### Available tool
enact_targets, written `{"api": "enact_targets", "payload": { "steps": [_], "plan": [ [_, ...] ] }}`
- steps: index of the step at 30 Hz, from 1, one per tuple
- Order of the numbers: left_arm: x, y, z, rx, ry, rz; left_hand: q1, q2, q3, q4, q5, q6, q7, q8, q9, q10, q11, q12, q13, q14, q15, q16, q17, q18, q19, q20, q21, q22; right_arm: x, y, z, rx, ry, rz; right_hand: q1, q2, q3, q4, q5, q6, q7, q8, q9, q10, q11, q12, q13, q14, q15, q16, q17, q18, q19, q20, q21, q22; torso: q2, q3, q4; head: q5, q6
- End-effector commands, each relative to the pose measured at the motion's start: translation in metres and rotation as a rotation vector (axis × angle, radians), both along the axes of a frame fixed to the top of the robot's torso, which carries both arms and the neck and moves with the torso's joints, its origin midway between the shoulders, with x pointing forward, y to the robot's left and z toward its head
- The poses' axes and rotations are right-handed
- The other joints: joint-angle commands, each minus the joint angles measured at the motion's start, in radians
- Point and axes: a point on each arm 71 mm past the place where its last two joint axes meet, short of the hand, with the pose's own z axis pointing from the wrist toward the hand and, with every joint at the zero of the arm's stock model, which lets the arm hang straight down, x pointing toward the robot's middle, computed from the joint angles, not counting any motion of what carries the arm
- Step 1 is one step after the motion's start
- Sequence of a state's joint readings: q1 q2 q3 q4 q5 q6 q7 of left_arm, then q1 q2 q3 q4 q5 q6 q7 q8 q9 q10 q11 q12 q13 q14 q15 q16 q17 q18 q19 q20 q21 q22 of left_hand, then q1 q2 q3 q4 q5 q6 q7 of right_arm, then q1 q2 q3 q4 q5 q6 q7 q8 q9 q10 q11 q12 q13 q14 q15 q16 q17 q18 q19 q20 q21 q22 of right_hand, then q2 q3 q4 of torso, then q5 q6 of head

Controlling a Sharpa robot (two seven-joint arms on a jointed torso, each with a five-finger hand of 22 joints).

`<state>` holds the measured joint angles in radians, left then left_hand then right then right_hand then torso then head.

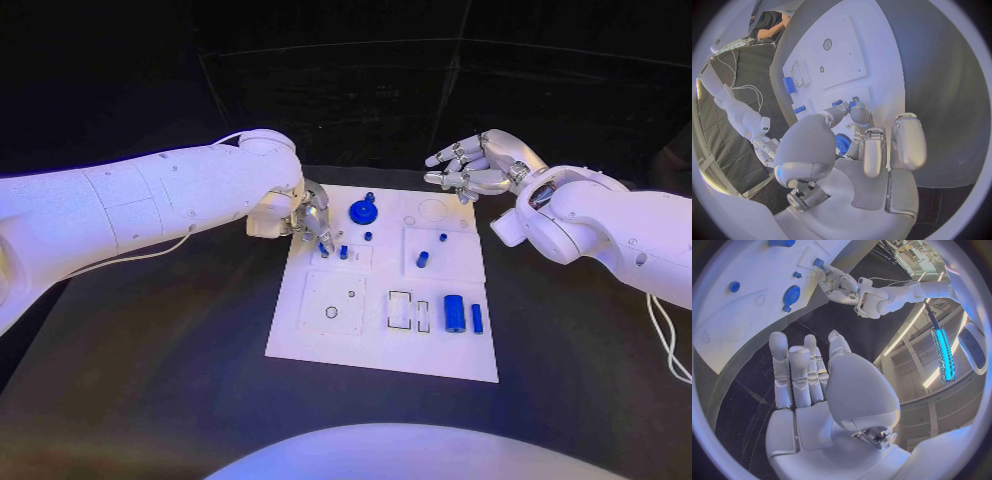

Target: Assemble the parts on the task board

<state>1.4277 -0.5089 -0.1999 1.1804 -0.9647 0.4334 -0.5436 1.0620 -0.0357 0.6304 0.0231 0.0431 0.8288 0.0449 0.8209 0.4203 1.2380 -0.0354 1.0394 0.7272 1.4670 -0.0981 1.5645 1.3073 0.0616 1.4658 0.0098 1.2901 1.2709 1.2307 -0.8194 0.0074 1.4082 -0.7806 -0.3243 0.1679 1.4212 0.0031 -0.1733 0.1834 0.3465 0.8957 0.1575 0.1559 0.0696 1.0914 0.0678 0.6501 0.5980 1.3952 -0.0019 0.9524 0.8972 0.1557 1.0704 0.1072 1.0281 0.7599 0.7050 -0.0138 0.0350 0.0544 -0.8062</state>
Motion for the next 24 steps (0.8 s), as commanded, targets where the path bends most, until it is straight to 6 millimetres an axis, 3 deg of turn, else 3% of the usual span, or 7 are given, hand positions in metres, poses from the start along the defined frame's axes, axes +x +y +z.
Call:
{"api": "enact_targets", "payload": {
  "steps": [1,24],
  "plan": [
    [0.0,-0.0001,-0.0001,0.012,-0.026,0.002,0.004,0.015,0.09,-0.095,0.004,0.0,-0.004,-0.002,-0.001,0.003,0.002,0.002,-0.001,0.104,0.005,0.006,0.263,0.009,0.005,0.003,0.003,0.0,0.0001,0.0014,0.0013,0.004,-0.004,0.008,0.006,0.0,-0.005,0.001,0.006,-0.006,0.0,0.007,0.001,-0.006,0.002,0.006,-0.001,-0.004,-0.002,-0.005,0.0,0.005,0.004,0.0,-0.005,-0.001,0.0,-0.0001,-0.0002,0.001,0.0],
    [-0.0047,0.0039,-0.0036,0.016,-0.013,-0.005,0.005,0.016,0.09,-0.098,0.004,0.0,-0.004,-0.002,-0.001,0.003,0.002,0.002,-0.001,0.104,0.004,0.006,0.263,0.009,0.005,0.003,0.003,0.001,0.0004,0.0017,0.0012,0.004,-0.003,0.009,0.006,0.0,-0.005,0.001,0.006,-0.006,0.0,0.007,0.001,-0.006,0.002,0.006,-0.001,-0.004,-0.002,-0.005,0.0,0.005,0.004,0.0,-0.005,-0.001,0.0,0.0005,-0.0007,0.003,-0.004]
  ]
}}
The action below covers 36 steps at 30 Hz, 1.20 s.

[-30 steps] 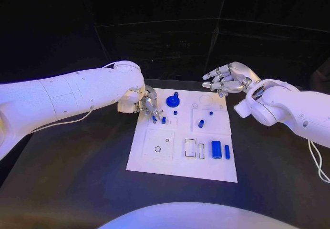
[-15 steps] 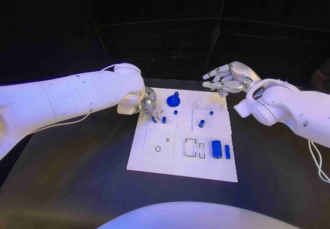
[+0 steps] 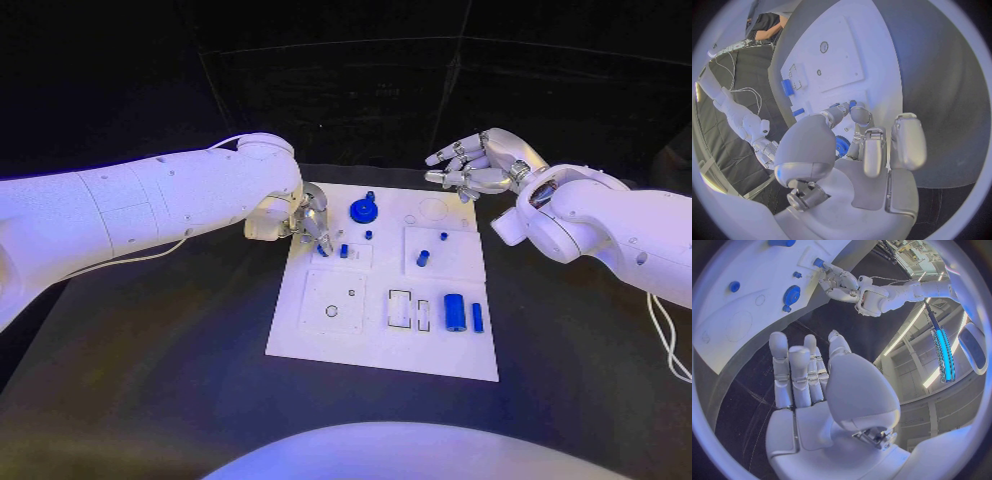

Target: Assemble the parts on the task board

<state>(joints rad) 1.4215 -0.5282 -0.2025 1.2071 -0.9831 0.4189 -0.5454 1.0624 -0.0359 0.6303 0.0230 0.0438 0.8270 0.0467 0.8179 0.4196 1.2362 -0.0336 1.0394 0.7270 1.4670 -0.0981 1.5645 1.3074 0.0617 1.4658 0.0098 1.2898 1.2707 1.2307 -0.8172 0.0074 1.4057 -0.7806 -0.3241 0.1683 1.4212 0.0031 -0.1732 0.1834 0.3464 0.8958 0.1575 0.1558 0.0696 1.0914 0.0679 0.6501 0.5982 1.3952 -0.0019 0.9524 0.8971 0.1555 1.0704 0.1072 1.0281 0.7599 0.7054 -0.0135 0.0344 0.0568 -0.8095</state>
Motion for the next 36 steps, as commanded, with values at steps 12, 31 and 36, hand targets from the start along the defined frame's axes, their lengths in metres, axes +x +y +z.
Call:
{"api": "enact_targets", "payload": {
  "steps": [12,31,36],
  "plan": [
    [-0.0004,-0.0007,-0.0014,0.009,-0.001,-0.002,0.004,0.016,0.09,-0.098,0.003,0.002,-0.006,0.001,0.0,0.005,0.0,0.002,0.0,0.104,0.004,0.006,0.263,0.009,0.005,0.003,0.004,0.001,-0.0002,0.0016,0.0014,0.005,-0.004,0.01,0.007,0.001,-0.006,0.002,0.011,-0.007,0.0,0.008,0.001,-0.006,0.002,0.007,-0.004,-0.004,-0.002,-0.005,0.001,0.005,0.004,0.0,-0.006,-0.002,0.0,0.0002,-0.0007,0.0,0.0],
    [0.0011,-0.0036,-0.0057,0.012,0.01,0.001,-0.008,0.012,0.085,-0.104,0.006,0.008,-0.006,0.005,0.001,0.009,0.001,0.006,0.006,0.104,0.006,0.006,0.263,0.008,0.006,0.004,0.006,0.005,-0.0005,0.0023,0.0015,0.006,-0.004,0.012,0.007,0.001,-0.006,0.002,0.011,-0.007,0.0,0.008,0.001,-0.006,0.002,0.007,-0.004,-0.004,-0.002,-0.005,0.001,0.005,0.004,0.0,-0.006,-0.002,0.0,0.0006,0.0002,-0.003,-0.002],
    [0.0007,-0.0042,-0.0064,0.012,0.016,-0.002,-0.034,0.005,0.076,-0.102,0.008,0.015,-0.008,0.005,-0.001,0.011,0.0,0.007,0.006,0.104,0.006,0.006,0.263,0.008,0.007,0.006,0.008,0.007,-0.0006,0.0024,0.0015,0.006,-0.003,0.013,0.007,0.001,-0.006,0.002,0.011,-0.007,0.0,0.008,0.001,-0.006,0.002,0.007,-0.004,-0.004,-0.002,-0.005,0.001,0.005,0.004,0.0,-0.006,-0.002,0.0,0.0003,-0.0004,-0.003,-0.002]
  ]
}}
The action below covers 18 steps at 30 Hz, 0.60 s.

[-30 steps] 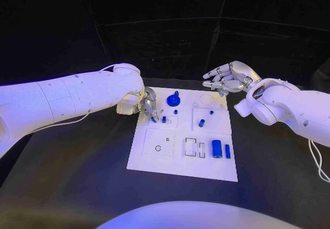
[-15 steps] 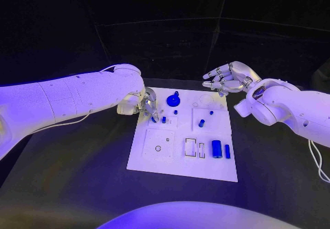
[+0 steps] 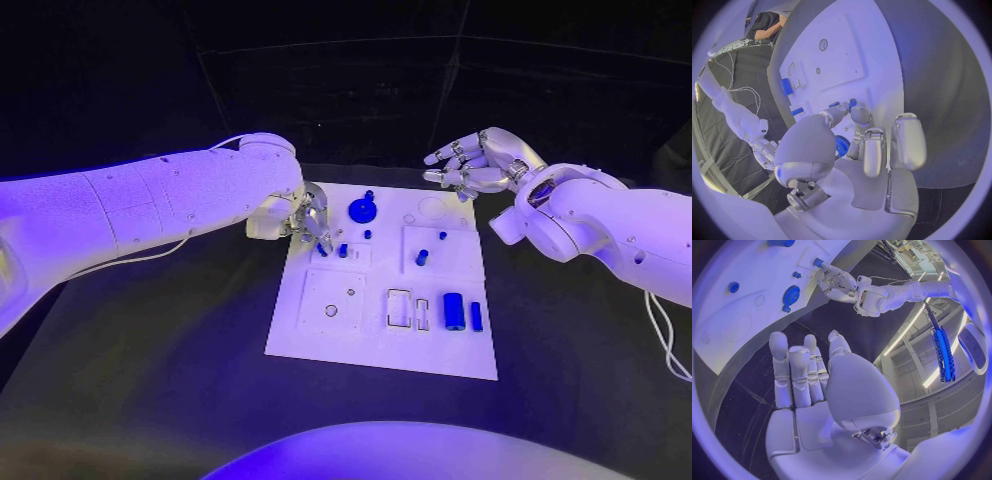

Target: Assemble the parts on the task board

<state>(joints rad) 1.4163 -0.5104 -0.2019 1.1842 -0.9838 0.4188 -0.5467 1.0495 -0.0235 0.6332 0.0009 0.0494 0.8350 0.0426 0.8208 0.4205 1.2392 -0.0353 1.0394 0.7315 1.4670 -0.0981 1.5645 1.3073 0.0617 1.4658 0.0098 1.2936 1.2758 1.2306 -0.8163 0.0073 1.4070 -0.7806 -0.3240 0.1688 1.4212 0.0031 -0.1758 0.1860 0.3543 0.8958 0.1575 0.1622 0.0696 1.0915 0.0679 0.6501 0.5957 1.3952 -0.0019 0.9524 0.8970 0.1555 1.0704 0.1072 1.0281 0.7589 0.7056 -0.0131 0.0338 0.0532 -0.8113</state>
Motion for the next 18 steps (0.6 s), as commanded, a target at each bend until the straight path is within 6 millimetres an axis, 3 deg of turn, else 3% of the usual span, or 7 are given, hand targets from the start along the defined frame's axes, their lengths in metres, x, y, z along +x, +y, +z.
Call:
{"api": "enact_targets", "payload": {
  "steps": [1,18],
  "plan": [
    [-0.0022,-0.0015,-0.0042,0.009,0.017,-0.007,-0.025,-0.009,0.072,-0.08,0.002,0.008,-0.004,0.002,-0.002,0.008,0.002,0.007,0.001,0.104,0.006,0.006,0.263,0.008,0.007,0.006,0.004,0.003,-0.0003,0.0015,0.0015,0.005,-0.003,0.01,0.007,0.001,-0.004,0.0,0.003,-0.007,0.0,0.002,0.001,-0.006,0.002,0.006,-0.001,-0.004,-0.002,-0.005,0.001,0.005,0.004,0.0,-0.006,-0.001,0.0,0.0,0.0004,0.0,0.0],
    [-0.0022,-0.0011,-0.0048,0.01,0.019,-0.006,-0.122,-0.03,0.005,-0.052,0.003,0.034,-0.01,-0.006,-0.013,0.012,-0.002,0.013,0.004,0.104,0.003,0.006,0.263,0.007,0.009,0.005,0.007,0.009,-0.0006,0.0013,0.0016,0.005,-0.004,0.01,0.006,0.0,-0.006,0.001,0.003,-0.007,0.0,0.003,0.001,-0.006,0.003,0.007,-0.002,-0.005,-0.001,-0.007,0.0,0.006,0.003,0.0,-0.008,-0.003,0.0,0.0,0.0012,-0.002,0.0]
  ]
}}
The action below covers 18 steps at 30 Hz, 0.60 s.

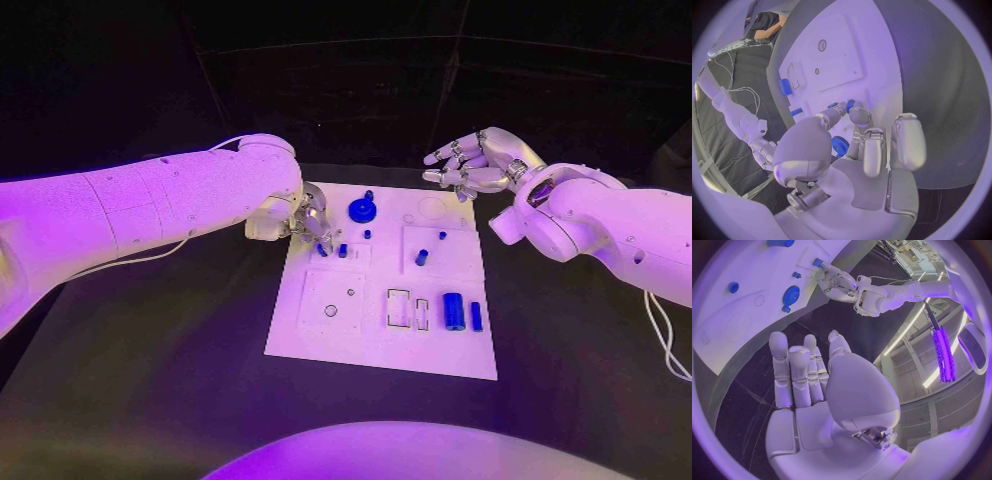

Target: Assemble the parts on the task board

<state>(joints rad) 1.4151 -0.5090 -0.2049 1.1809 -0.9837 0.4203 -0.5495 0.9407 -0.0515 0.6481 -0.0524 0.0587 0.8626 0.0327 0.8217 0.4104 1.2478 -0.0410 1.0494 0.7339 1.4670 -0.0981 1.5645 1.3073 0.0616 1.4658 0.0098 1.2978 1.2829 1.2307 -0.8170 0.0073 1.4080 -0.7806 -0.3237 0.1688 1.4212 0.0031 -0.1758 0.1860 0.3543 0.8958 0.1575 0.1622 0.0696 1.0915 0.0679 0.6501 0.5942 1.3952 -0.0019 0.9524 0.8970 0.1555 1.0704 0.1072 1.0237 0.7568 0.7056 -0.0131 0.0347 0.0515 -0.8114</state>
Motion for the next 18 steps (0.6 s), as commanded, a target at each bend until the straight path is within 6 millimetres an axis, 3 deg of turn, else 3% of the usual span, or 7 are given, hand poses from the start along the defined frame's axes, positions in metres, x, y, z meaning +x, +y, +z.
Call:
{"api": "enact_targets", "payload": {
  "steps": [1,18],
  "plan": [
    [-0.0021,-0.0017,-0.0031,0.004,0.016,-0.008,-0.018,-0.002,-0.015,0.004,-0.006,0.007,0.0,-0.008,-0.003,0.003,0.004,0.003,0.0,0.104,0.003,0.006,0.263,0.007,0.009,0.005,0.002,0.001,-0.0004,0.0013,0.0016,0.005,-0.004,0.01,0.006,0.0,-0.006,0.001,0.003,-0.007,0.0,0.003,0.001,-0.006,0.003,0.007,-0.001,-0.005,-0.001,-0.007,0.0,0.006,0.003,0.0,-0.003,-0.001,0.0,0.0,0.0003,0.0,0.0],
    [-0.0016,-0.001,-0.0032,0.003,0.015,-0.006,-0.078,-0.005,-0.074,0.033,-0.007,0.02,0.001,-0.014,-0.011,0.004,0.005,0.01,0.004,0.104,0.003,0.006,0.263,0.007,0.01,0.005,0.004,0.005,-0.0006,0.0008,0.0017,0.005,-0.004,0.008,0.006,0.0,-0.006,0.001,0.003,-0.008,0.0,0.003,0.001,-0.007,0.003,0.007,-0.002,-0.005,-0.001,-0.008,-0.001,0.006,0.002,0.0,-0.005,-0.002,0.0,-0.0002,-0.0006,0.0,0.0]
  ]
}}
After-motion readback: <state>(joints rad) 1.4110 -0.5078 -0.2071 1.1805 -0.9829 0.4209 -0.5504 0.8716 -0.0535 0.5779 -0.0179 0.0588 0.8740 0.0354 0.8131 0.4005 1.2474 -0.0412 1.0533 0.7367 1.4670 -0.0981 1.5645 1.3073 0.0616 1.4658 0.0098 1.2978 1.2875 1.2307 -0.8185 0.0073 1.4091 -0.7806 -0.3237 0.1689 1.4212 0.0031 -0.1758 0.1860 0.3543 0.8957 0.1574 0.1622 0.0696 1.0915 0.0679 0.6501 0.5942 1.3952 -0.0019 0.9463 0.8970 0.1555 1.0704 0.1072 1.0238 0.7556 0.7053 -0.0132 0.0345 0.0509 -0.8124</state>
